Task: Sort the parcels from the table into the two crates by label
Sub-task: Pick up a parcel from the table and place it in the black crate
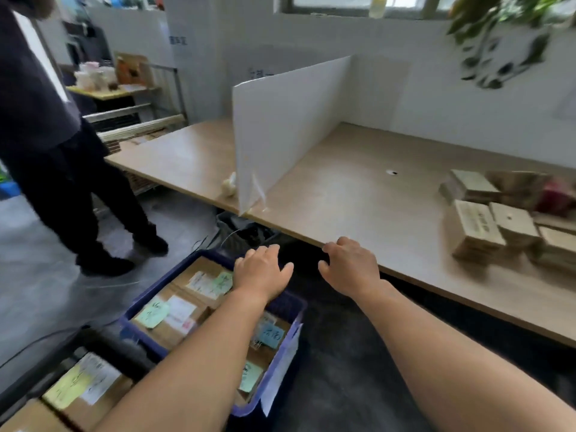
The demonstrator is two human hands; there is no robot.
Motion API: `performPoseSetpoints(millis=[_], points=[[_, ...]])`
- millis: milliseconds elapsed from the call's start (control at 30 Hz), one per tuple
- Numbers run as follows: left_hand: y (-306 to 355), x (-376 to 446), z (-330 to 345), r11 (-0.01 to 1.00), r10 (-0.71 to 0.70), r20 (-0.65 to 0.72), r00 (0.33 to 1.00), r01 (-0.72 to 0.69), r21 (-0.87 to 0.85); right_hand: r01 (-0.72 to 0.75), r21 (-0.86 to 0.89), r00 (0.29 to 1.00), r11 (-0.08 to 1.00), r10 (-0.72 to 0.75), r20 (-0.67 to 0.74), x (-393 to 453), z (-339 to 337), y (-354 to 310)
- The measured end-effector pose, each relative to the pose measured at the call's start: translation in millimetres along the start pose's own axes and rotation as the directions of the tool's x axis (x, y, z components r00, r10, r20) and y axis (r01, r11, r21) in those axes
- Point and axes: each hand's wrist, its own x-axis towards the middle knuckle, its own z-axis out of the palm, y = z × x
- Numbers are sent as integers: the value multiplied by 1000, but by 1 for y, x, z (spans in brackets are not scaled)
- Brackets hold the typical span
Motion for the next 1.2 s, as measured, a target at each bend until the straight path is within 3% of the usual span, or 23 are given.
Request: performPoseSetpoints(millis=[633,967,1200], points=[[322,76,92,939,339,73,938,-342,35,-331,-45,943,943,329,-50,-23,-30,318],[432,116,124,837,542,106,833,-547,24,-506,-44,862,862,503,-55,-29,-31,429],[508,171,135,746,664,106,740,-665,-28,-643,-66,766,763,641,-50,-2,-51,492]])
